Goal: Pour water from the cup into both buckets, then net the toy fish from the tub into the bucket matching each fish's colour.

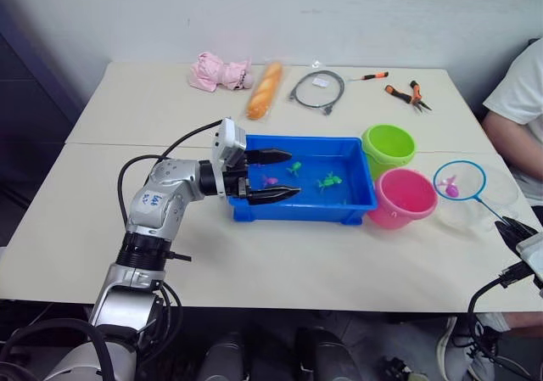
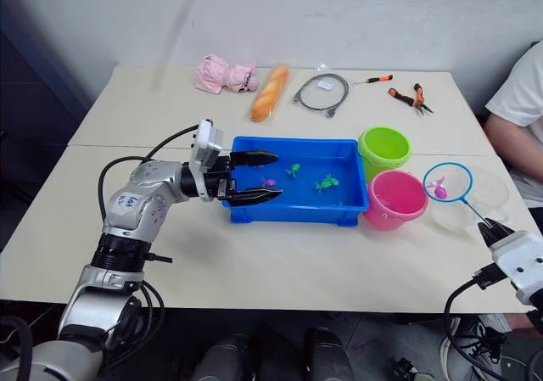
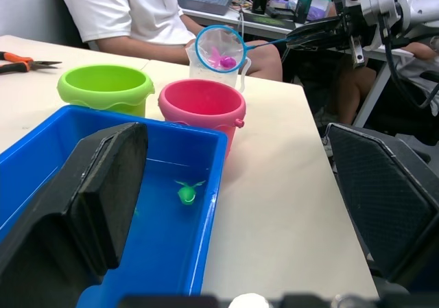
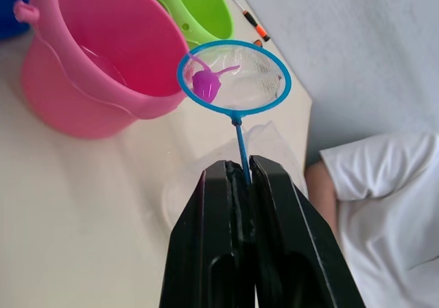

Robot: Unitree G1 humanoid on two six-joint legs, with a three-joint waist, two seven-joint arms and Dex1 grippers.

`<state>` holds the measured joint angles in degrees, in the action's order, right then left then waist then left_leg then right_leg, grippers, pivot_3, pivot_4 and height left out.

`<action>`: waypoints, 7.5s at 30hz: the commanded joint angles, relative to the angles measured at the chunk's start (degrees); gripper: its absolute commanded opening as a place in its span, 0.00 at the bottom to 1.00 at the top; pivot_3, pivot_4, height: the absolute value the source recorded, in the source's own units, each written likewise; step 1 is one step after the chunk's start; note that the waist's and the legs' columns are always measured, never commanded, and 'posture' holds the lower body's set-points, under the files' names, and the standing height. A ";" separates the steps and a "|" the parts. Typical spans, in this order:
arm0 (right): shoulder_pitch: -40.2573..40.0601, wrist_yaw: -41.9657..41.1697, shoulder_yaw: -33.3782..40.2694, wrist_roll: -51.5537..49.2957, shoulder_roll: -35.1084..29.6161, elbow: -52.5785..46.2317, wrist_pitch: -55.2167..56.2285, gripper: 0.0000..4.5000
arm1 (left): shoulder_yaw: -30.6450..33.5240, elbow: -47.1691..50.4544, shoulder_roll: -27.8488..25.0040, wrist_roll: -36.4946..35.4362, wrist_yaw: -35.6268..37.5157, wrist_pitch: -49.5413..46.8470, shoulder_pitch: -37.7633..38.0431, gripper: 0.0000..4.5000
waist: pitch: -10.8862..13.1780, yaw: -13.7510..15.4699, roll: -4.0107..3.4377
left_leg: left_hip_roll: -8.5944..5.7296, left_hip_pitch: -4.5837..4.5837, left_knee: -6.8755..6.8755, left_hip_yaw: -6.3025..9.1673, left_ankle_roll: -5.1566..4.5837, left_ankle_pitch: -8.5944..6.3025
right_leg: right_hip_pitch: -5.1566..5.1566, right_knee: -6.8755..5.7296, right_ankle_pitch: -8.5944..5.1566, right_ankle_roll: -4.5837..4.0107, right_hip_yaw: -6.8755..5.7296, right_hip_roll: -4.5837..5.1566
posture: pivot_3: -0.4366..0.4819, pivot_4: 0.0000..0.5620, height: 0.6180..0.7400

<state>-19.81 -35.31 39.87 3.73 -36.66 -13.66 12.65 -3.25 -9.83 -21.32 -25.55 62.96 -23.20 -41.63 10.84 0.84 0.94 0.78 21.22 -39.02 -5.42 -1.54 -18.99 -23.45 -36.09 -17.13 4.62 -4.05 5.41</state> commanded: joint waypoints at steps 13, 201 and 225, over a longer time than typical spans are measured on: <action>3.95 20.02 -7.35 25.17 -7.02 5.77 14.66 0.00 | 1.11 2.43 -1.72 0.25 -1.72 1.52 1.35 0.99 | 0.00 -0.83 0.00 | 0.01 0.00 0.00 0.01 0.05 0.03 | 0.00 -0.01 0.00 0.00 0.00 -0.01 | 0.48 0.27 0.99; 41.02 -14.58 -27.09 -26.22 -2.01 -10.78 -54.72 0.00 | 6.61 -2.70 -13.68 2.46 1.18 7.82 2.75 0.99 | 0.00 -2.07 0.02 | -0.01 0.35 0.03 0.12 -0.08 -0.05 | -0.31 -0.33 0.02 -0.05 -0.23 0.15 | 0.48 0.27 0.99; 0.52 -7.89 4.37 -20.22 -3.03 -21.90 -35.71 0.00 | -0.96 -7.28 0.59 3.03 6.31 9.02 -4.73 0.99 | 0.00 0.42 0.01 | -0.02 0.24 -0.02 0.05 -0.18 -0.08 | -0.06 0.14 0.08 0.06 -0.16 0.00 | 0.48 0.27 0.99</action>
<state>-18.81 -43.18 42.08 -18.90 -39.15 -36.25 -26.97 -3.97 -18.45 -20.80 -22.18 68.68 -14.33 -45.68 10.85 1.27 0.95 0.76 21.44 -39.05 -5.38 -1.72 -19.06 -23.50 -35.94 -17.05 4.69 -4.21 5.40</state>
